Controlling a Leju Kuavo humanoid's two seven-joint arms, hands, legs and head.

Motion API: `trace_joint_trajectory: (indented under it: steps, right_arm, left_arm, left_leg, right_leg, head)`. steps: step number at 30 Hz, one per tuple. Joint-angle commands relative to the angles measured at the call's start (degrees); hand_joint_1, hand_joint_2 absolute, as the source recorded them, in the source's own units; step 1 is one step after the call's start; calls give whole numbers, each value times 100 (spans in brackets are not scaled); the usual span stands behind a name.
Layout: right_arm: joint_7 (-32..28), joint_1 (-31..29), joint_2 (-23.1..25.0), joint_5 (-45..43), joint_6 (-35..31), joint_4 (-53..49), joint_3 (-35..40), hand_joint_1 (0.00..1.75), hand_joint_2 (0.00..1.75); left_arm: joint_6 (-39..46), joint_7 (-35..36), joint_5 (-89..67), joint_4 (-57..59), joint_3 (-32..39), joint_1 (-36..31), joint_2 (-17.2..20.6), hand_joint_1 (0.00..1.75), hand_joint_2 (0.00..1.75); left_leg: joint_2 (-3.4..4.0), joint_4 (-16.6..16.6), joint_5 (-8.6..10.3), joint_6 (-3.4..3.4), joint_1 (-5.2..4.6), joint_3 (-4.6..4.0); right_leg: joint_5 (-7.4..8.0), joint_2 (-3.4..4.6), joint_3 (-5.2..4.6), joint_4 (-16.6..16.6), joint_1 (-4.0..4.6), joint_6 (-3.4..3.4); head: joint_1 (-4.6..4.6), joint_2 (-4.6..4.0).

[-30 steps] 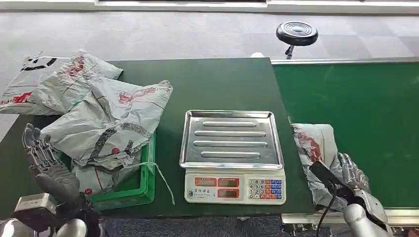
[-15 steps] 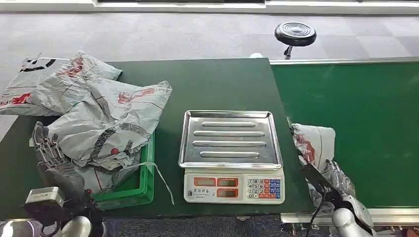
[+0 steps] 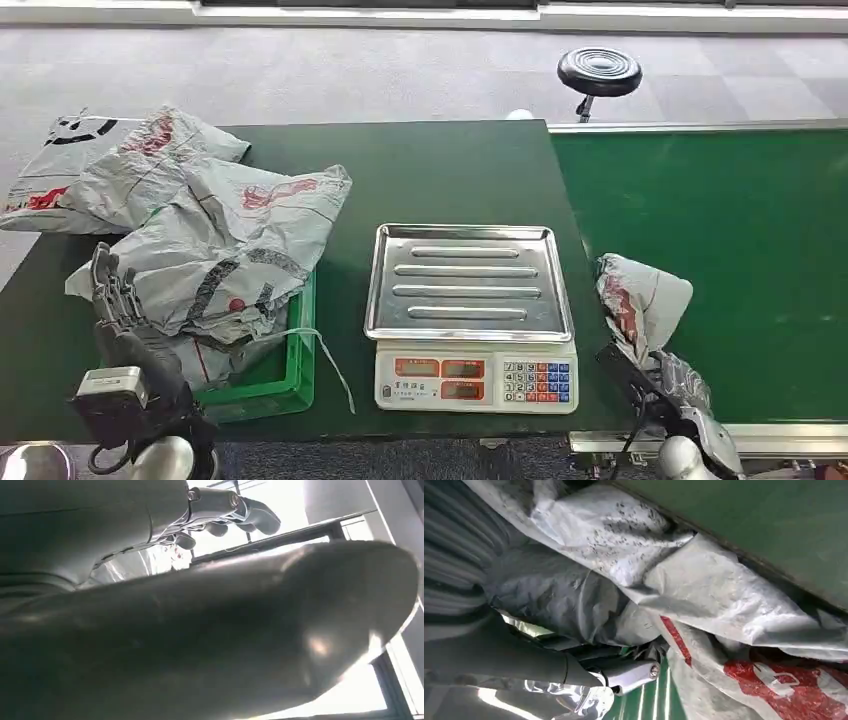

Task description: Moved the parcel from conveyor to table for the left to box.

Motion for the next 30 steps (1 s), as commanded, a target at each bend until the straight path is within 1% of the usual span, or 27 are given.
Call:
trace_joint_trajectory:
  steps: [1, 18, 21, 24, 25, 26, 27, 28, 29, 30]
  right_arm:
    - [19, 373, 156, 23, 72, -178, 2, 175, 175]
    - [-43, 351, 181, 64, -18, -136, -14, 175, 175]
    - [-43, 351, 181, 64, -18, -136, -14, 175, 175]
    - [-19, 351, 206, 129, -184, -248, -39, 175, 175]
    - [157, 370, 259, 399, -920, -459, -137, 175, 175]
    - [291, 386, 279, 594, -1272, -706, -206, 175, 175]
    - [467, 440, 285, 830, -1432, -1063, -265, 175, 175]
    - [605, 549, 307, 1211, -1981, -1506, -364, 175, 175]
    - [629, 654, 329, 1367, -2077, -1900, -438, 175, 175]
    - [513, 820, 406, 1483, -2444, -2497, -554, 175, 175]
  left_arm:
    - [-41, 26, -41, 264, -152, -139, 19, 0, 0]
    - [-29, 12, -32, 259, -159, -115, 40, 0, 0]
    - [-29, 12, -32, 259, -159, -115, 40, 0, 0]
    - [-3, 3, -38, 216, -164, -70, 47, 0, 0]
    - [33, 3, -46, 157, -135, -13, 20, 0, 0]
    - [45, -3, -53, 83, -120, 51, -1, 0, 0]
    - [52, -6, -63, 16, -101, 111, -26, 0, 0]
    - [61, -12, -82, -35, -90, 153, -48, 0, 0]
    - [94, -21, -99, -75, -72, 188, -74, 0, 0]
    - [139, -48, -116, -122, -60, 240, -97, 0, 0]
  left_leg:
    - [-14, -11, 4, 10, 5, 0]
    - [-11, -5, -4, 9, 1, -2]
    - [-12, -11, 0, 14, 4, -3]
    - [-13, -17, 2, 17, 3, -1]
    - [-11, -19, 2, 18, 2, 0]
    - [-10, -14, 0, 17, 4, -2]
    - [-3, -13, -3, 16, 0, -3]
    - [-1, -9, -4, 16, 1, -5]
    - [0, -2, -7, 11, -3, -8]
    - [-1, 0, -8, 13, -6, -15]
  right_leg:
    - [0, -19, 9, -14, 9, -19]
    - [-8, -12, 5, -6, 4, -11]
    - [-3, -16, 7, -15, 9, -18]
    - [-2, -18, 9, -20, 9, -22]
    - [-1, -17, 9, -22, 9, -24]
    - [-2, -15, 8, -19, 10, -20]
    - [-3, -8, 5, -14, 6, -20]
    - [-4, -5, 5, -11, 7, -20]
    - [-8, -3, 3, -1, 1, -12]
    - [-9, -5, -3, 4, -2, -14]
  head:
    - [0, 0]
    - [0, 0]
    - [0, 0]
    - [0, 0]
    - [0, 0]
    - [0, 0]
    - [0, 0]
    - [0, 0]
    - [0, 0]
    - [0, 0]
